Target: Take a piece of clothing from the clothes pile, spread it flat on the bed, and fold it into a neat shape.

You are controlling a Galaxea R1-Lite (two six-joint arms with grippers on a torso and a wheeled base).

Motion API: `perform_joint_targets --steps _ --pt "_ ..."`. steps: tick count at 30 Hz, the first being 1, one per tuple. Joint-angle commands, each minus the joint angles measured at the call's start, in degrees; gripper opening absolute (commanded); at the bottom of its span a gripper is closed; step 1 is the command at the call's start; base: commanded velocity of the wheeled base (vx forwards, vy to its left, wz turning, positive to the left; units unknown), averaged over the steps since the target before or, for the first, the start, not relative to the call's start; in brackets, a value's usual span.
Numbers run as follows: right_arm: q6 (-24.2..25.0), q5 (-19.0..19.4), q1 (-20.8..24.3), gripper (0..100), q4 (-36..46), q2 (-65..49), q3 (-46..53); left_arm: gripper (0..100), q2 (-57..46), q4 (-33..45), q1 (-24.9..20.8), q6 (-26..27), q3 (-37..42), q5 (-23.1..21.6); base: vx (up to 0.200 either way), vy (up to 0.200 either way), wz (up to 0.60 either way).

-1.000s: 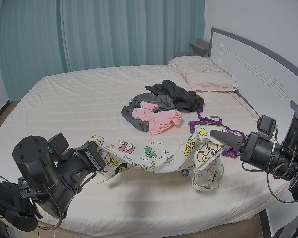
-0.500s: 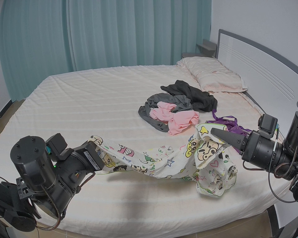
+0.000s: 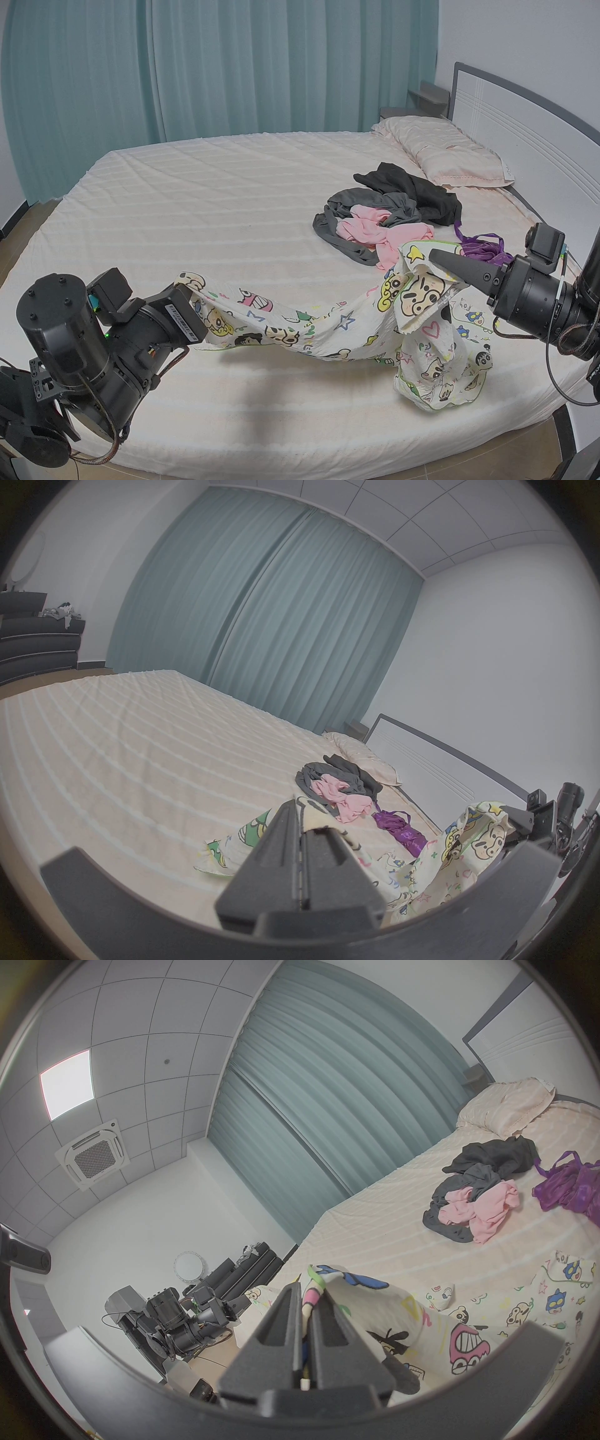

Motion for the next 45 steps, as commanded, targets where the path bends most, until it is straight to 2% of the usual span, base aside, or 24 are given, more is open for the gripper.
perform_joint_targets --steps 1,13,29,34,41,43,45 --pt "0.0 -0.1 -0.1 0 0.0 -0.1 0.0 0 -0.1 0.0 0.0 0.0 0.1 0.0 0.000 0.200 0.00" --pt "0.0 0.0 -1.7 0 0.1 -1.0 0.6 0 -0.1 0.0 0.0 -0.4 0.1 -0.1 0.000 0.000 0.00" --pt "0.8 1.1 -3.0 0 0.7 -6.9 4.0 0 -4.8 0.2 -3.2 -0.9 2.5 -0.4 -0.200 0.000 0.00" --pt "0.9 3.9 -3.0 0 0.8 -12.5 5.5 0 -9.0 0.3 -5.4 -0.8 3.1 -0.4 -0.200 0.000 0.00" --pt "0.5 4.8 -2.8 0 1.0 -19.6 6.3 0 -15.1 0.5 -6.7 0.0 3.3 -0.7 -0.171 0.000 0.00" --pt "0.5 7.6 -2.9 0 1.0 -23.5 5.7 0 -17.5 0.5 -6.7 2.0 3.3 -0.7 0.000 0.000 0.00" --pt "0.5 8.7 -2.9 0 1.1 -25.2 4.6 0 -18.7 0.5 -6.5 3.9 3.1 -0.7 0.000 0.000 0.00"
